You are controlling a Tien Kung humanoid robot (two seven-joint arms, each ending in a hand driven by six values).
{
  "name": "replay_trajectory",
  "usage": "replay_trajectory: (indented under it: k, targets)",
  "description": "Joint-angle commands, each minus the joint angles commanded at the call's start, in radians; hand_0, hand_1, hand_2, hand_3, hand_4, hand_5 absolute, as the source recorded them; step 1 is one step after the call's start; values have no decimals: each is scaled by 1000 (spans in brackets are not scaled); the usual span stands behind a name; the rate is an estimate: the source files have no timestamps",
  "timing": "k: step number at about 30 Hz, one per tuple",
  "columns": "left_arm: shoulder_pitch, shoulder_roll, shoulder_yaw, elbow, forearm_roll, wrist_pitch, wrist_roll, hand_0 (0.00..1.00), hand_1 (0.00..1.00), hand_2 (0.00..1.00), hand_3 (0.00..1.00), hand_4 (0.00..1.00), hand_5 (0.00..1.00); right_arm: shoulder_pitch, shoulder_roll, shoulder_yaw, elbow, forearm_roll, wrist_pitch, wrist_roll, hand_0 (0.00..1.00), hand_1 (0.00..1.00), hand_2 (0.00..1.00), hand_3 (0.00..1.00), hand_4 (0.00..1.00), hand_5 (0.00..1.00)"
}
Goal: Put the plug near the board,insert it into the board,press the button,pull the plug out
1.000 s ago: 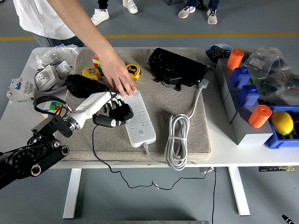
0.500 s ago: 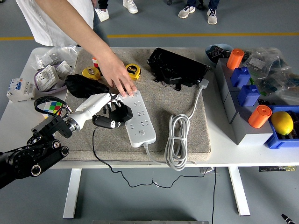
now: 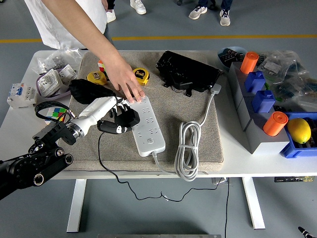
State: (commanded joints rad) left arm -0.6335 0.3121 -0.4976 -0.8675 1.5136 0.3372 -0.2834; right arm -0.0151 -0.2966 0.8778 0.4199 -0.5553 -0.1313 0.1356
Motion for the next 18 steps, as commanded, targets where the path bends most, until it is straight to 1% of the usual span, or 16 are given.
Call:
replay_trajectory:
  k: [18]
  targets:
    - [-2, 0, 6, 8, 3, -10, 0, 299, 375, 400, 518, 804, 78, 1, 1, 3, 3, -2, -1, 2, 609, 632, 648, 551, 998, 459]
